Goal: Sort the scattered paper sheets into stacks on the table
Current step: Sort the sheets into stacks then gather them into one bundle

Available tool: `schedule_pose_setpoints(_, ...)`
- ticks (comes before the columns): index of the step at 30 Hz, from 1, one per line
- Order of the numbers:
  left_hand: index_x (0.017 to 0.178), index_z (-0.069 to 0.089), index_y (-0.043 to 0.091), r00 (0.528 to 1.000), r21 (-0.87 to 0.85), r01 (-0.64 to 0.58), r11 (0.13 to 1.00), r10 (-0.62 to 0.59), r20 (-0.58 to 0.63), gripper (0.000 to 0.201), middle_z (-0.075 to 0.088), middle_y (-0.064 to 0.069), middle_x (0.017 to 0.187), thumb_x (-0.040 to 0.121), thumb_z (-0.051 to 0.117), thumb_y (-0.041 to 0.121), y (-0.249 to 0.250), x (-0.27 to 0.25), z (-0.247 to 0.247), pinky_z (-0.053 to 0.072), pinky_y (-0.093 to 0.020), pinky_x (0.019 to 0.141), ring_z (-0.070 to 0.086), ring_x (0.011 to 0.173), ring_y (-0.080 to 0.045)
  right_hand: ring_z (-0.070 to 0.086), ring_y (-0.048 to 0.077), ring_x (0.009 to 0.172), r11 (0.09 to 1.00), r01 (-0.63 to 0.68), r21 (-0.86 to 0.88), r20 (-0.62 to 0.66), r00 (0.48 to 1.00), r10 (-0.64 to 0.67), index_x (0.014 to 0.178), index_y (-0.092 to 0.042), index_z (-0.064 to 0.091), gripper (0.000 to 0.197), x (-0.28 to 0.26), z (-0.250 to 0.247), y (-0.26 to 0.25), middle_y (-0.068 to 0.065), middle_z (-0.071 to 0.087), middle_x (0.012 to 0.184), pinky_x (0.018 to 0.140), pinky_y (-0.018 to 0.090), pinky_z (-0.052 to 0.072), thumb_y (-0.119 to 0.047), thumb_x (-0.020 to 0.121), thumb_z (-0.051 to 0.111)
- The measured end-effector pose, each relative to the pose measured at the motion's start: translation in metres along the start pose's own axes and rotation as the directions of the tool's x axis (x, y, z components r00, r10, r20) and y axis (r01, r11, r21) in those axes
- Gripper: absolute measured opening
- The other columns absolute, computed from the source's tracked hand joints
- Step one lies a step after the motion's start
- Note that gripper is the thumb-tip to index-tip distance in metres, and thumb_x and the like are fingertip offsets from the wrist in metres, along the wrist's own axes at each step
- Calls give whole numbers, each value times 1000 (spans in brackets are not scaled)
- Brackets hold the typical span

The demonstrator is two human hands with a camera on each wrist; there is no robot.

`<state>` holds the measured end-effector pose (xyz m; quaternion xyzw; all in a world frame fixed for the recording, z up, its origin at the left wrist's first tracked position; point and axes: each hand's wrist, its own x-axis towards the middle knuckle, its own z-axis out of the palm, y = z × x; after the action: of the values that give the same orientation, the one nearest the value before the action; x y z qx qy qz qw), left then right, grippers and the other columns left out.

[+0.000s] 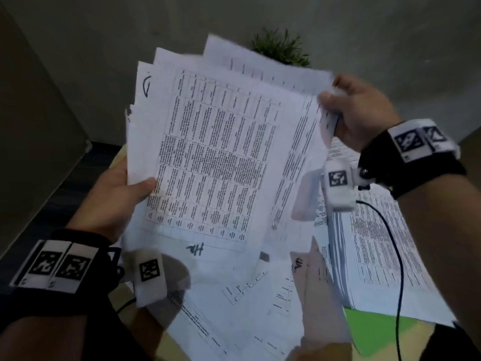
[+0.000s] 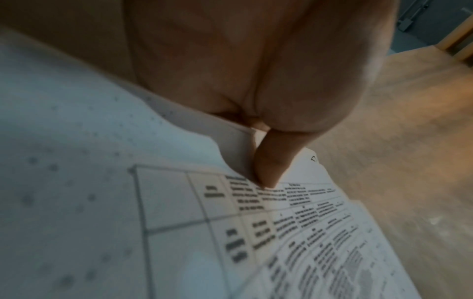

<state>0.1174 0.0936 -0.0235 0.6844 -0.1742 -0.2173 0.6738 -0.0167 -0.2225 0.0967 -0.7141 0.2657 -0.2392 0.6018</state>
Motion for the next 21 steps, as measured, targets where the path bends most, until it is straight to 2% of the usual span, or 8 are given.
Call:
schedule_pose_setpoints(4,116,59,28,994,-2,-6,1000,7,112,45,72,11,108,91,49,-9,1,0,3,52,-17,79,66,103,-6,57,27,84,999,13,42,86,996,-17,102,-16,65,24,0,9,-23,13,64,95,79,39,46,0,92,50)
schedule_pose_setpoints(7,121,58,29,981,3,3,1000,-3,195,50,69,1,119,83,62,-3,1,0,2,49,-30,89,64,111,-15,59,6,51,998,29,-50,160,987,-21,92,-13,58,18,-7,19,-30,-6,66,61,50,16,48,0,96,47)
schedule_pose_setpoints(9,113,65,32,986,8,-10,1000,8,166,47,71,2,114,85,57,-6,-1,0,2,51,-31,89,66,108,-15,53,2,40,1000,12,-28,171,985,-7,88,-10,51,16,-10,26,-31,-9,61,51,39,13,40,0,97,44)
schedule_pose_setpoints(11,113,66,27,997,0,-28,1000,28,74,48,74,7,104,89,51,-10,-3,2,1,54,-25,81,68,99,-12,53,7,44,1000,-7,13,191,982,4,87,-10,51,13,-9,31,-31,-6,59,54,43,16,40,-10,99,46)
schedule_pose_setpoints(13,121,61,22,999,0,-44,999,44,-20,47,74,13,97,90,50,-11,-2,4,0,54,-17,73,69,92,-6,53,13,48,998,-58,40,182,982,50,83,-13,54,25,-3,33,-24,-2,55,59,50,22,47,-29,99,45)
schedule_pose_setpoints(15,112,63,26,991,-8,-54,999,53,-120,45,73,17,90,90,50,-11,-1,6,-2,53,-17,73,69,88,-1,60,20,54,993,-120,-5,133,984,119,87,-13,57,32,1,30,-9,5,56,70,58,32,54,-39,99,43)
schedule_pose_setpoints(18,98,67,30,965,-3,-75,997,72,-250,44,73,14,92,89,50,-10,2,5,-7,53,-30,83,69,91,-6,68,31,73,932,-143,-332,117,974,191,97,-8,63,19,4,25,29,13,69,92,70,40,57,-27,93,59)
schedule_pose_setpoints(21,105,68,24,945,32,-108,994,113,-307,38,72,0,102,88,51,-5,2,4,-15,54,-47,89,69,97,-21,67,28,88,675,-50,-736,201,936,288,100,-14,68,20,7,31,69,9,71,103,77,39,55,-25,83,70)
